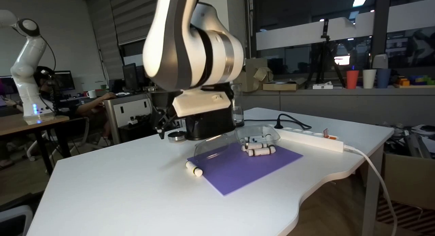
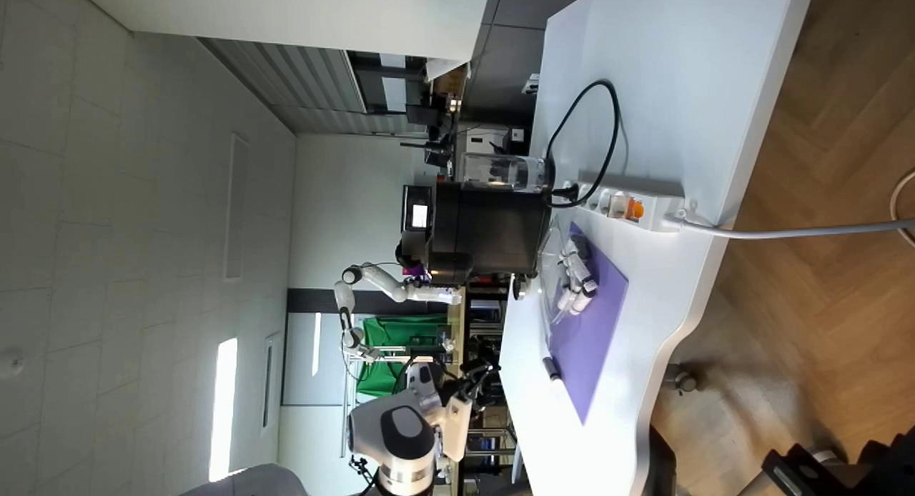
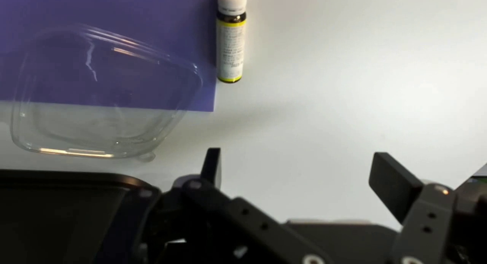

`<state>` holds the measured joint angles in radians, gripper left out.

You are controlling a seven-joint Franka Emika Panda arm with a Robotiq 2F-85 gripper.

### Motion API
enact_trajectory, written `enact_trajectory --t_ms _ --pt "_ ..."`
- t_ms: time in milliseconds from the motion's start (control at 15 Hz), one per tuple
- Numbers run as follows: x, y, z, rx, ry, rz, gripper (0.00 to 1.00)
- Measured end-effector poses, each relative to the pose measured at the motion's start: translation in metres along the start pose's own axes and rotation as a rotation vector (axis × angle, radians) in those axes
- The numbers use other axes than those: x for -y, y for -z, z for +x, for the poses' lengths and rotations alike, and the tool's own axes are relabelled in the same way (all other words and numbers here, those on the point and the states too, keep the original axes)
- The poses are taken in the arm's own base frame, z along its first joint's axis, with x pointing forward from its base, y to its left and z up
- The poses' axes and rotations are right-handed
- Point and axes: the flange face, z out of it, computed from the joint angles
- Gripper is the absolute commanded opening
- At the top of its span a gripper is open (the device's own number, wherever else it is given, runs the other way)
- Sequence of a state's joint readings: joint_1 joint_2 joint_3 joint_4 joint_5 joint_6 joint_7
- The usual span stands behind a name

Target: Take a bottle from the clear container and put it on the table

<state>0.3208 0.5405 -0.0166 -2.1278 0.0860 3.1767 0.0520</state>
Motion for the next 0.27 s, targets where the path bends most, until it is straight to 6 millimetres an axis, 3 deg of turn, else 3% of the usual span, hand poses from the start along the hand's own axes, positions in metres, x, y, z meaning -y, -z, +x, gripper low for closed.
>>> enact_trajectory --t_ms 267 --pt "0.003 0.045 0.002 0.107 -0.001 0.010 1.00"
